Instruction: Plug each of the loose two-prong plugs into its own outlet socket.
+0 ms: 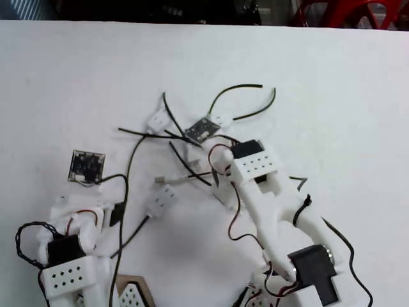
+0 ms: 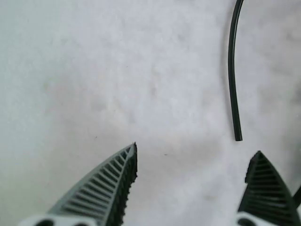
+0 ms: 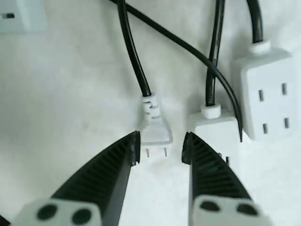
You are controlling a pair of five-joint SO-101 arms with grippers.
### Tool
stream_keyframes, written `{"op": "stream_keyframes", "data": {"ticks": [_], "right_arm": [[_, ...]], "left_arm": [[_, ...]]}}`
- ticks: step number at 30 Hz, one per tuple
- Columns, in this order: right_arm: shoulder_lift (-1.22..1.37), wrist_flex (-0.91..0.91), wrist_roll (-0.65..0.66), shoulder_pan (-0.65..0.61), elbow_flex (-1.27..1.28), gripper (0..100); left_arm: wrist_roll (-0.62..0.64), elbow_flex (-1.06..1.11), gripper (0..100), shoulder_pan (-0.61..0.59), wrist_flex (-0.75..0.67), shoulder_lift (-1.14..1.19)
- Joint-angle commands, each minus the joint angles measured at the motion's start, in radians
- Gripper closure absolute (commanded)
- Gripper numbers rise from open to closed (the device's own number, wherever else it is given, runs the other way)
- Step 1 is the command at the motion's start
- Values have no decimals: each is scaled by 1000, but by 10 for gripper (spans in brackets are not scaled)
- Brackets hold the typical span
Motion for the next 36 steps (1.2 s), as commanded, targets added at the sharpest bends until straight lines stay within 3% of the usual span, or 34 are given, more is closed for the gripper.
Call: {"op": "stream_keyframes", "data": {"ticks": [1,8,23,32,36], "right_arm": [[21,5,5,8,-40,854],[171,-93,12,68,-58,854],[183,97,12,73,-222,854],[194,85,14,97,-189,854],[194,53,94,97,-132,854]], "left_arm": [[6,-5,645,-4,-18,-19],[6,-5,645,-4,-18,-19],[6,-5,645,-4,-18,-19],[6,-5,644,-4,-18,-19],[6,-5,644,-4,-17,-19]]}}
